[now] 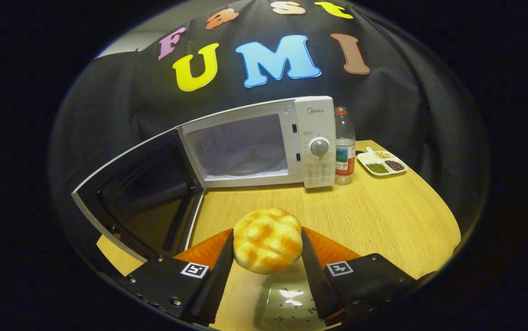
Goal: Open the microwave, put the food inside, and close the microwave door.
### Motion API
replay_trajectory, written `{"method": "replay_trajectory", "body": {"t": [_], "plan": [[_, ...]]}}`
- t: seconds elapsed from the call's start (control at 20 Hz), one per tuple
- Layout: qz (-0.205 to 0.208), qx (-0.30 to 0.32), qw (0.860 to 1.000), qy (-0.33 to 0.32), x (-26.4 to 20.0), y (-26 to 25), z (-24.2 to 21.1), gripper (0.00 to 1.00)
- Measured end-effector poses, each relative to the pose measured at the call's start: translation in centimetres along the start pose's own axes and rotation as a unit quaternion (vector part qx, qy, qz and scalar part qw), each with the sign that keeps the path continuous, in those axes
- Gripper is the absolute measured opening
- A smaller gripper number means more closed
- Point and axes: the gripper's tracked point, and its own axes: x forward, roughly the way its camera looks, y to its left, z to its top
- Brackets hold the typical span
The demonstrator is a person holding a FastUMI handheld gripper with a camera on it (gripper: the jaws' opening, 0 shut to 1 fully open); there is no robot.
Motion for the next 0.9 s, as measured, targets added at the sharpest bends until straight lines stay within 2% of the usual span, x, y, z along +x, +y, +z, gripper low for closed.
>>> {"method": "replay_trajectory", "body": {"t": [0.65, 0.9], "plan": [[0.004, 0.031, 0.996, -0.088, 10.0, 5.6, 6.7, 0.78], [0.005, 0.048, 0.993, -0.109, 14.6, 7.0, 7.6, 0.78]]}}
